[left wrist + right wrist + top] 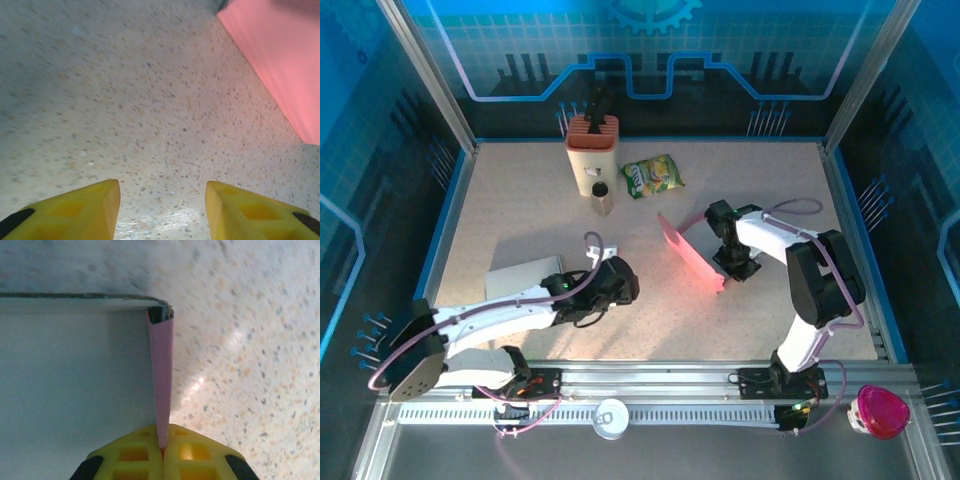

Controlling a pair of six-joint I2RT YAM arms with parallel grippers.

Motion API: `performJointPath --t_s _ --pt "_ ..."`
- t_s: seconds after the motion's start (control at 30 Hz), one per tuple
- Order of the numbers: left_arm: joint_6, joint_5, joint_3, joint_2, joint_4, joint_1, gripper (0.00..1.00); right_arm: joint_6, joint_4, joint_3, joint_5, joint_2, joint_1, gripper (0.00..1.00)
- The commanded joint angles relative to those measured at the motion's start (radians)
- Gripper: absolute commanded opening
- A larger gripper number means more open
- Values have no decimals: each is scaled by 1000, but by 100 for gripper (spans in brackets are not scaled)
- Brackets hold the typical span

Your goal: Fold the paper box

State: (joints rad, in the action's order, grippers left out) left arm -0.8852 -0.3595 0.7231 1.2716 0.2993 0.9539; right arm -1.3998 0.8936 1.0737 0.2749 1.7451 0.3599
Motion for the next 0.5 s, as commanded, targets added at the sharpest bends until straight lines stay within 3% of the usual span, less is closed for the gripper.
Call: performJointPath --t_s 0.0,0.17,0.47 --pt "-23 51 18 75 -93 36 48 -179 45 -45 -141 -15 -7 0" --pt "-22 81 47 188 -175 51 47 -307 15 -89 -211 -45 19 0" --pt "13 85 100 307 -272 51 46 -402 -127 -178 -358 -21 40 0"
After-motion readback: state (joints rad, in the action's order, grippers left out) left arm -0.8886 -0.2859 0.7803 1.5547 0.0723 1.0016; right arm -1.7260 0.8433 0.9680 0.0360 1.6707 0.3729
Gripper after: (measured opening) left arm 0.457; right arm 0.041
